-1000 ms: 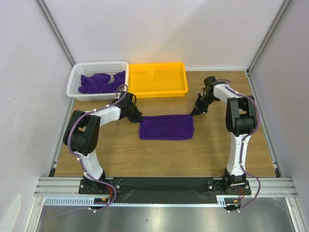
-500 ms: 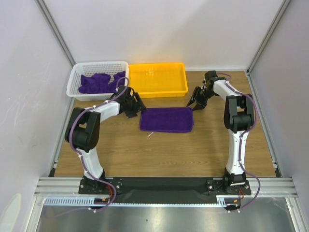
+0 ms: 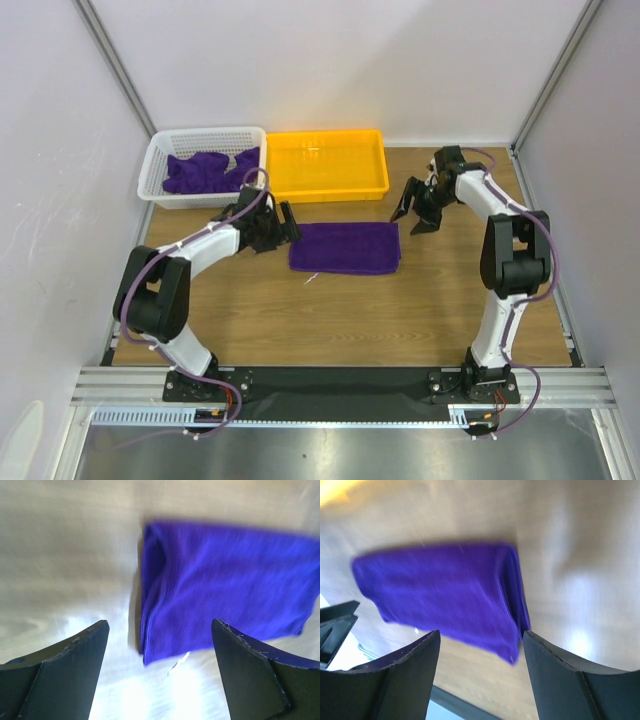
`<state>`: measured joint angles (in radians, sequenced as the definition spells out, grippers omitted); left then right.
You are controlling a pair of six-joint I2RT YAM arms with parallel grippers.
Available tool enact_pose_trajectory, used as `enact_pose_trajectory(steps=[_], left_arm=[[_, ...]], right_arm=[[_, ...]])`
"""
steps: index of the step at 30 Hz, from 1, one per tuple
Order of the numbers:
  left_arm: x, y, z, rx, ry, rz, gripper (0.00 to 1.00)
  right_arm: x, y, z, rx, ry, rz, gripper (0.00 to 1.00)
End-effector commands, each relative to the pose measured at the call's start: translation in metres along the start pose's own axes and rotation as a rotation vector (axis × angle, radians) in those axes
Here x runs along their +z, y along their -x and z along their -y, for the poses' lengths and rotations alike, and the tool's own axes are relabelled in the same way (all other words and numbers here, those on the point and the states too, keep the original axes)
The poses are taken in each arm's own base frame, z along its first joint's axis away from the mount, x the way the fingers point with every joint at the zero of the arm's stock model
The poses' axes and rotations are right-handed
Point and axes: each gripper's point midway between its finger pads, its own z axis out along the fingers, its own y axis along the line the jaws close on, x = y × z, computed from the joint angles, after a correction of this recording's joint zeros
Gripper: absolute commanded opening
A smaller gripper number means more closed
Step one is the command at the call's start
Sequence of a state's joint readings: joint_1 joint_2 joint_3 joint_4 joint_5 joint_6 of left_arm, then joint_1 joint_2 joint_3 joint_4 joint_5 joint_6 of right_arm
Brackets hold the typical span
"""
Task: Fold and stack the towels
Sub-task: Fold the towel
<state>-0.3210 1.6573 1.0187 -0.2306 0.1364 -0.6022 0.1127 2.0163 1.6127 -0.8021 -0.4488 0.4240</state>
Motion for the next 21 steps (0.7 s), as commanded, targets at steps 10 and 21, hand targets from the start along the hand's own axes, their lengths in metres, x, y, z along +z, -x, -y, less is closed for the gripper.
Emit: enact_pose_trajectory(steps=[10, 21], left_arm=[[0.0, -0.053, -0.003, 0.098, -0.068, -0.039, 0.86], [0.013, -0.073, -0.008, 0.092, -0.107, -0.086, 0.68]], right_arm=[[0.005, -0.068, 0.021, -0.032, -0.014, 0.028, 0.74], [0.027, -0.078, 0.031, -0.054, -0.006, 0.081, 0.7]])
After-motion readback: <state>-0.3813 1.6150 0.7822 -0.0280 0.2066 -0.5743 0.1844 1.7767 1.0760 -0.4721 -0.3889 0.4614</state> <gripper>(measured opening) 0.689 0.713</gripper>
